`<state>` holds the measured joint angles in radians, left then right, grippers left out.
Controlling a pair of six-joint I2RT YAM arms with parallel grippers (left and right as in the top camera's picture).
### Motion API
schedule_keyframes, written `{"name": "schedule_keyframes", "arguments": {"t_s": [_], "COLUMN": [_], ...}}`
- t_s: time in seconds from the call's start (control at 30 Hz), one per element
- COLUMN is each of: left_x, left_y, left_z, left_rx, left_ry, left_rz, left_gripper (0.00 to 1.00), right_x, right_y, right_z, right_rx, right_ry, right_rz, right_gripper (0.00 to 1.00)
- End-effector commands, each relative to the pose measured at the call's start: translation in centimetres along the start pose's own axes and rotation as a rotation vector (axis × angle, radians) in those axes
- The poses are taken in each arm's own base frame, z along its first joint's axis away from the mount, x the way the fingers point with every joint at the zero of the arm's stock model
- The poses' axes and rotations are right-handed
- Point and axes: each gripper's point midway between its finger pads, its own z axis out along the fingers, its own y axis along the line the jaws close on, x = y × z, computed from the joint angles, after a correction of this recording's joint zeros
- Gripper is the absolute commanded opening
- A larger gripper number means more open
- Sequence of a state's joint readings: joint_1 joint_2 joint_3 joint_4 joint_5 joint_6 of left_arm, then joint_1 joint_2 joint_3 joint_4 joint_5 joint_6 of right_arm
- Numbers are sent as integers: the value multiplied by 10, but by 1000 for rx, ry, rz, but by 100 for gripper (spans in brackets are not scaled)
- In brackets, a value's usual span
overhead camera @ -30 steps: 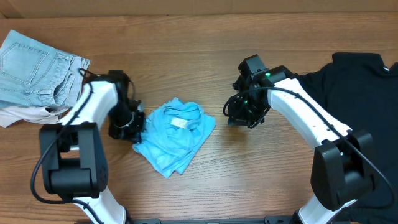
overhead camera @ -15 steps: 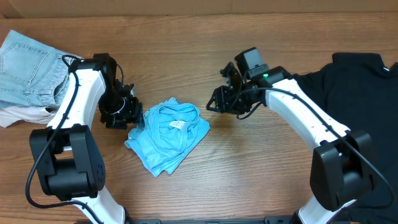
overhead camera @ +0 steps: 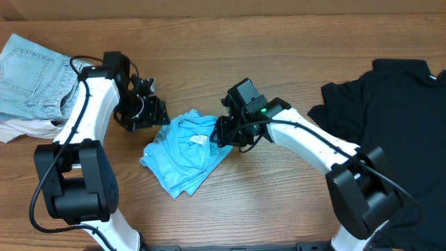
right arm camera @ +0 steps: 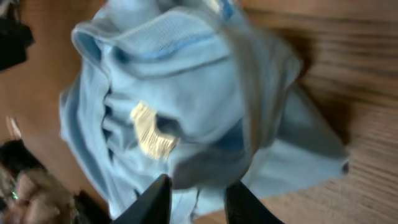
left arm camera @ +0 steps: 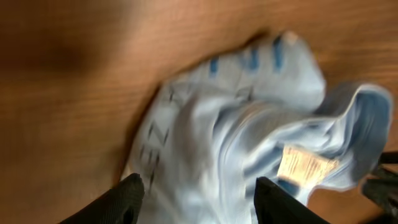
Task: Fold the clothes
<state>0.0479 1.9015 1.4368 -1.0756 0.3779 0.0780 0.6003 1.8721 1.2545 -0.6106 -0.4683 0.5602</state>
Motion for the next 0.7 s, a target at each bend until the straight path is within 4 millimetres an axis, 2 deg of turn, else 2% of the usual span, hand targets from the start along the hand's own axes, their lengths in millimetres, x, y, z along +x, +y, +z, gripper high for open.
{"name": "schedule_keyframes", "arguments": {"t_s": [0.0,0.03,0.07,0.2,0.33,0.5,0.57,0.67], "left_x": [-5,-5,-5,0,12,10,9,8], "left_y": [-21,-24,-24,-29,-34,-34,-34,-32], "left_z": [11,15,17,30,38,41,41,41], "left_rx": [43,38,22,-15,-23,-67,-71,-80], "left_ry": [-18,-20,-20,-1,41,37,33,27], "left_rz": [99,115,127,172,218,244,247,249], "left_gripper": [61,62,62,64,63,59,54,31], "right_x": [-7,-6,-2,19,34,36,34,33], "right_y": [-11,-14,-18,-37,-46,-49,-49,-49], "right_z": [3,2,1,-8,-15,-15,-15,-15], "right_rx": [48,54,67,141,187,196,197,197], "right_ry": [-35,-29,-13,77,143,152,147,142], "right_rz": [49,58,74,152,155,119,117,115], "right_gripper": [10,5,4,4,4,4,4,4]}}
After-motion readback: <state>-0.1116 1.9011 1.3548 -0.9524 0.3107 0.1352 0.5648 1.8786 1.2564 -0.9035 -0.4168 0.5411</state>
